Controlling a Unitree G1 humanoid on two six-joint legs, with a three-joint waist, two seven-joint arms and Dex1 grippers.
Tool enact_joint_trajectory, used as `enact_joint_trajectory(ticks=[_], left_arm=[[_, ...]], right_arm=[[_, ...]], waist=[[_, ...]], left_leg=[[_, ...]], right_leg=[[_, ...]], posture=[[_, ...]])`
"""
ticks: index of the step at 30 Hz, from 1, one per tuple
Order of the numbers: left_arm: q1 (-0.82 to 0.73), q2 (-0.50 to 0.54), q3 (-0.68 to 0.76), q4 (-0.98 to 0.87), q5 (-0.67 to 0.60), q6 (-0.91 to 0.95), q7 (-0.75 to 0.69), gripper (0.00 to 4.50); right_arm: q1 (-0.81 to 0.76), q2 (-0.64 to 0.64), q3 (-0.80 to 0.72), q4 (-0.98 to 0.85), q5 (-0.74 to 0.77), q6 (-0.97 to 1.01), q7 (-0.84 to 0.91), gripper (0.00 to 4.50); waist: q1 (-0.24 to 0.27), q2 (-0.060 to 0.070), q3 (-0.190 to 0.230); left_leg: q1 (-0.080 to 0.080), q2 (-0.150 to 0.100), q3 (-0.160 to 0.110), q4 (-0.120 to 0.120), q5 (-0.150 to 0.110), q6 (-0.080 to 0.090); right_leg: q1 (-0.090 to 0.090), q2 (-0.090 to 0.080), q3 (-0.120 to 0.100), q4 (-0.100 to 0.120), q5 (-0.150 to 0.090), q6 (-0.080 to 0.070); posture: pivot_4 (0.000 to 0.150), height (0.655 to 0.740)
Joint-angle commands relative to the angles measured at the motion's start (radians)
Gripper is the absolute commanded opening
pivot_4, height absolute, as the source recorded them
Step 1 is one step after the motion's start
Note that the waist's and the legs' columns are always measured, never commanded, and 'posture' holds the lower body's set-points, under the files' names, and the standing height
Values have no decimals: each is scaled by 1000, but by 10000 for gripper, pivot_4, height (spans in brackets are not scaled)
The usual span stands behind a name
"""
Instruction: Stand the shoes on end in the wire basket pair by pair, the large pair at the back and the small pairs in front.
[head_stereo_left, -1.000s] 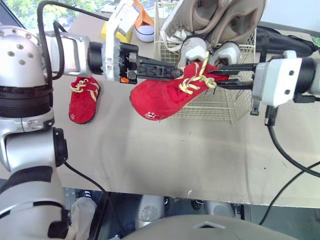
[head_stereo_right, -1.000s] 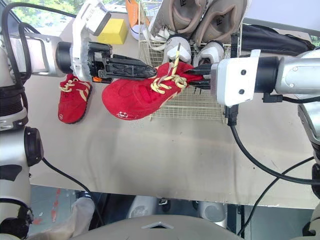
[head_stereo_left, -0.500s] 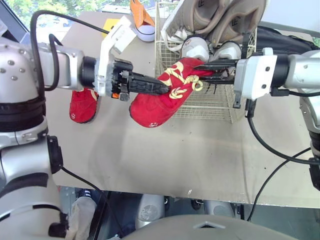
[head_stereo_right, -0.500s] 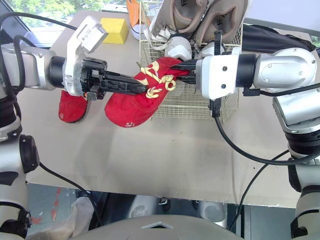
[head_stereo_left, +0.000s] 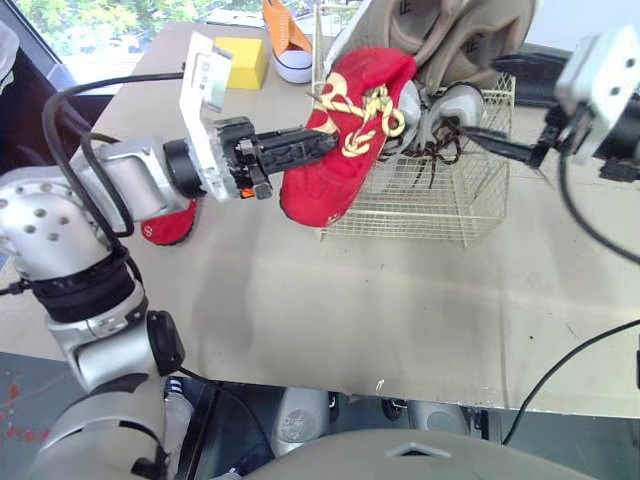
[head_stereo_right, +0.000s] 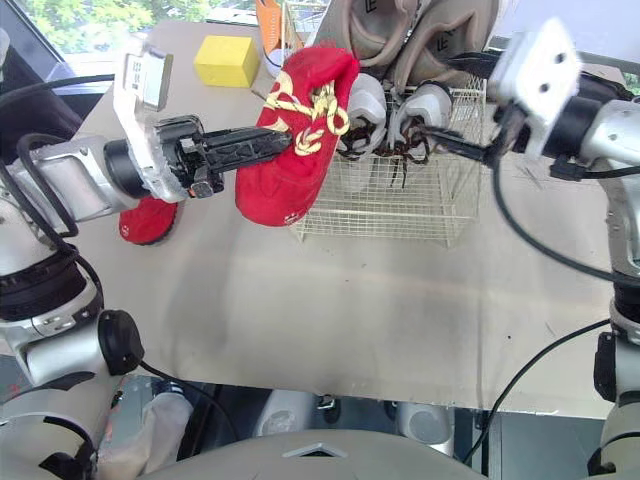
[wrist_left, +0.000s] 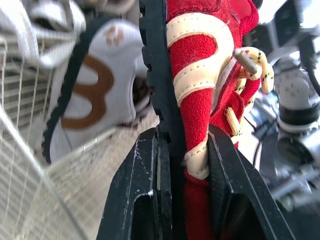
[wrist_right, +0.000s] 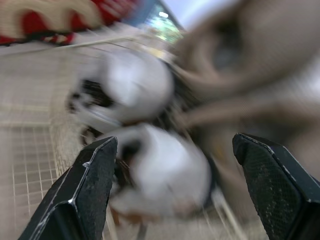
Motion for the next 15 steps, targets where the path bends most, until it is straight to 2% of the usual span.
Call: enact_joint_trajectory(ticks=[1,5,7,10,15], left_arm=[[11,-25,45,-63,-25,-133,11,5562],[33,-40,6,-96,6,-226,-22,5464],[49,-48,-59,-140,72,-297,-79,5463],[63,-70,-119,-162,130,-369,-109,5455],[90,-96,-238,-187,251,-477,-171,5417]], right_arm=[[57,-13,-167,-106,220,282,-58,36088],[121,19,-288,-192,456,521,-157,36088],[97,120,-308,-233,647,588,-289,36088],[70,212,-291,-254,836,618,-452,36088],[18,339,-159,-239,997,576,-676,36088]], waist=[[0,0,0],[-3,0,0],[-7,0,-1],[-6,1,-1],[-3,1,-1]], left_leg=[[0,0,0,0,0,0],[0,0,0,0,0,0],[1,0,1,0,0,0],[2,0,1,-1,0,0],[1,0,2,-1,0,0]], right_leg=[[0,0,0,0,0,0],[0,1,0,0,0,0],[0,1,1,0,0,0],[0,2,2,1,0,-1],[-1,2,1,1,1,-1]], posture=[[1500,7400],[1500,7400],[1500,7400],[1500,7400],[1500,7400]])
